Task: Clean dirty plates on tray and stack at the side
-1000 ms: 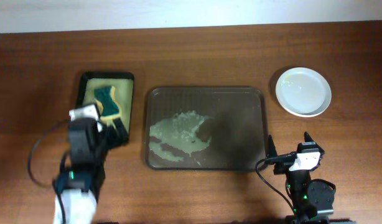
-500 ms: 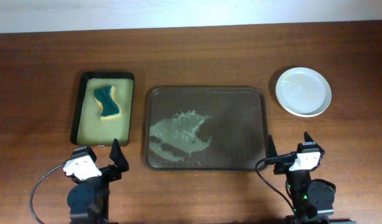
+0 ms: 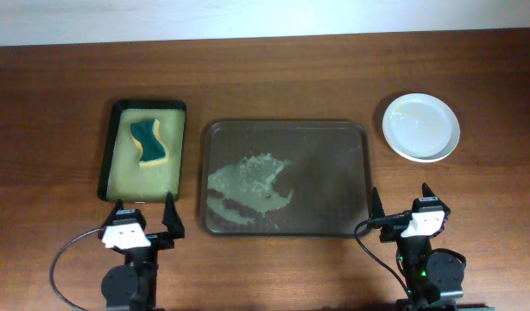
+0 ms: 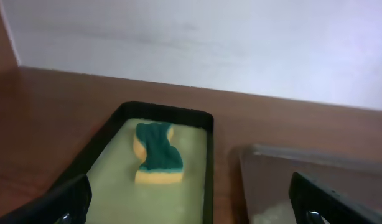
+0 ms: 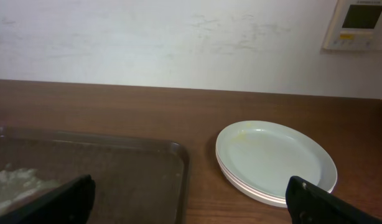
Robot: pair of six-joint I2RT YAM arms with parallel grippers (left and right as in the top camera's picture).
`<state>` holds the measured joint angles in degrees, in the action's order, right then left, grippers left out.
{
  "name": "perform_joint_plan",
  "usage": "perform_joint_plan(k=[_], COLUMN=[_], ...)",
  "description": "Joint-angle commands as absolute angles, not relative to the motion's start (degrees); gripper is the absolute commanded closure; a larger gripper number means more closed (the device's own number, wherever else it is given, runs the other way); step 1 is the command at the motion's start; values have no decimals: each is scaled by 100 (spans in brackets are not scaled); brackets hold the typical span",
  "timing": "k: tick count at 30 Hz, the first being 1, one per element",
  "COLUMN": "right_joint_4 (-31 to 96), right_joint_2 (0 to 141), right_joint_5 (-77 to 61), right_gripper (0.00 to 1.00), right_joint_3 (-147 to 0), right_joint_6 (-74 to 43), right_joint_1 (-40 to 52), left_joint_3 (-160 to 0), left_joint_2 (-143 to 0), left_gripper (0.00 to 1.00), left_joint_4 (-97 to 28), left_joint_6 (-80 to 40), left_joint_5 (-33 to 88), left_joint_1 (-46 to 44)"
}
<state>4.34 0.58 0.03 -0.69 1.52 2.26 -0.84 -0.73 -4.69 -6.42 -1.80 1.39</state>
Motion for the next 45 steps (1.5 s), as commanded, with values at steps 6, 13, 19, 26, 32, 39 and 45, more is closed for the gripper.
perform_joint_plan(k=[6,13,19,26,32,39,45], right_joint_4=[469,469,471,469,469,471,471], right_joint_2=[21,21,21,21,21,21,21], right_joint_5=[67,67,67,67,67,67,67], right_gripper=[2,2,2,2,2,2,2], right_joint_3=[-32,-32,-32,-32,-32,-32,-32], right_joint_6=[150,150,150,150,150,150,150], right_joint_1=[257,257,257,257,257,257,257], left_joint_3=[-51,-51,-51,-51,-51,-51,-51], left_joint_2=[-27,-27,-30,-34,-34,-34,-34], left_gripper=[1,1,1,1,1,1,1], left_joint_4=[-497,-495,-489,-480,-480,-480,-480], left_joint_6=[274,565,198,198,198,198,198], left_joint_5=[-64,-19,-108,-104,-104,-104,-104], left_joint_1=[113,113,113,117,117,117,117])
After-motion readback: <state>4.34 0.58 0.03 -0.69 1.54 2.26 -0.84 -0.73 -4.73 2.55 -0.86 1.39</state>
